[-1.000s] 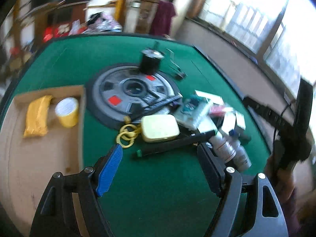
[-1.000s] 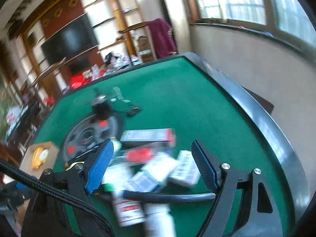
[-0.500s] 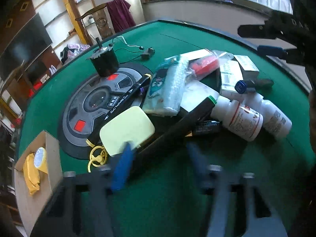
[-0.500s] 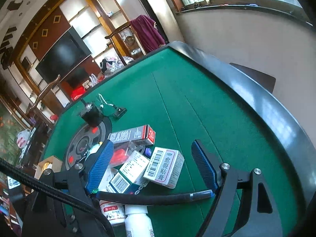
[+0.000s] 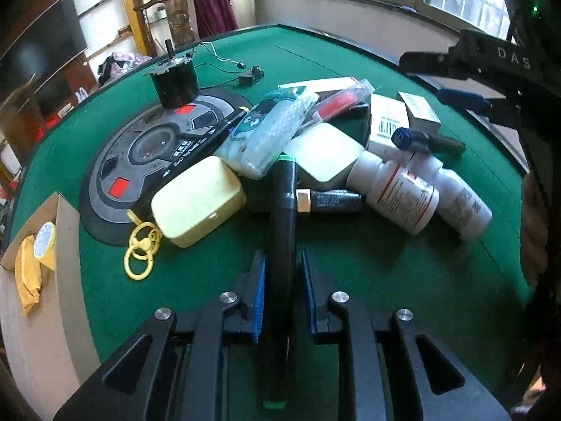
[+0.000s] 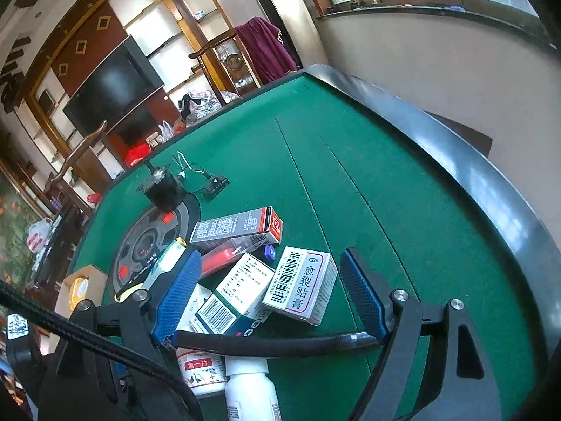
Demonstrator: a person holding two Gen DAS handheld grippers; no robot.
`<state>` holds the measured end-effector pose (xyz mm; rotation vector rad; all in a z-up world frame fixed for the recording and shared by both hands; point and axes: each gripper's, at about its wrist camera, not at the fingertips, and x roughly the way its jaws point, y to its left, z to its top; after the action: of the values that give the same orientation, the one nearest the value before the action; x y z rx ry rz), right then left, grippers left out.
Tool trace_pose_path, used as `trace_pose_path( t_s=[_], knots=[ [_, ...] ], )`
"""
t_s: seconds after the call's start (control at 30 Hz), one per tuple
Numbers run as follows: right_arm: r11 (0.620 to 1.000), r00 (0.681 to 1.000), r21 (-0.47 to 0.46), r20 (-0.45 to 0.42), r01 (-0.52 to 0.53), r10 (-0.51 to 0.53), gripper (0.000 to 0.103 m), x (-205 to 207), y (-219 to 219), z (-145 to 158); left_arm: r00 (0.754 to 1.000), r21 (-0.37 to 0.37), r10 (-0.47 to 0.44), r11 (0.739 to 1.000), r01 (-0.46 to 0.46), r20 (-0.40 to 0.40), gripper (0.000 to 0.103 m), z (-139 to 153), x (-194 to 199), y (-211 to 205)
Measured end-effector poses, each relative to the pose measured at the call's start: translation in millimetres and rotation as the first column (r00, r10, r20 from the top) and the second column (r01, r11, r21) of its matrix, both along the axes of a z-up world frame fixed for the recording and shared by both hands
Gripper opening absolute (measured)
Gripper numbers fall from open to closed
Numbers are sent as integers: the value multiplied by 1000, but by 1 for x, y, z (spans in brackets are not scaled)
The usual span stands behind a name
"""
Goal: Organize objects
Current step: 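Grasp a second black marker with the right gripper while the left holds its marker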
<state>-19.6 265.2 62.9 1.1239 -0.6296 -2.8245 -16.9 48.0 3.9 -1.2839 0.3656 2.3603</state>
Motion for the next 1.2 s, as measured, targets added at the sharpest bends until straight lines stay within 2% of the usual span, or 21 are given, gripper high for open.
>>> trace_pose_path(
  t_s=[0.13, 0.23, 0.5, 0.6, 0.67, 0.73, 0.83, 0.9, 0.93, 1.0, 1.07, 1.2],
  knots=[
    [1000, 1000, -9, 21, 2, -2, 81, -3, 3, -5, 998, 88, 50, 995, -53, 36, 11, 4, 3, -12],
    [1000, 1000, -21, 31, 3, -2, 81, -4, 6, -8, 997, 142, 81, 986, -82, 16, 11, 17, 18, -28],
    [998, 998, -57, 56, -35, 38, 81, -6, 4, -15, 984, 372, 172, 917, -141, -52, 12, 69, 69, -89],
    [992, 995, -103, 62, -71, 78, 81, -2, 7, -13, 975, 402, 208, 901, -161, -75, 12, 81, 81, -110],
    [990, 991, -88, 68, -107, 113, 81, 6, 7, -9, 972, 399, 218, 902, -164, -93, 12, 88, 89, -120],
    [983, 980, -73, 94, -168, 175, 81, 11, 7, -7, 969, 410, 228, 896, -169, -99, 12, 89, 94, -131],
    [966, 953, -114, 168, -234, 251, 81, 8, 9, -17, 967, 451, 243, 874, -183, -77, 12, 84, 97, -143],
    [941, 930, -201, 196, -272, 310, 81, 6, 7, -27, 966, 472, 250, 860, -193, -60, 12, 79, 97, -147],
    [900, 898, -306, 214, -311, 384, 81, 5, 1, -36, 966, 481, 253, 854, -199, -50, 12, 77, 97, -150],
    [853, 866, -386, 211, -352, 453, 81, 8, -9, -41, 966, 486, 254, 851, -202, -43, 12, 74, 99, -152],
    [867, 870, -342, 210, -361, 445, 81, 14, -15, -36, 966, 482, 255, 853, -201, -49, 12, 73, 101, -154],
    [925, 905, -156, 203, -347, 373, 81, 25, -18, -21, 965, 477, 256, 856, -198, -58, 12, 72, 101, -157]
  ],
)
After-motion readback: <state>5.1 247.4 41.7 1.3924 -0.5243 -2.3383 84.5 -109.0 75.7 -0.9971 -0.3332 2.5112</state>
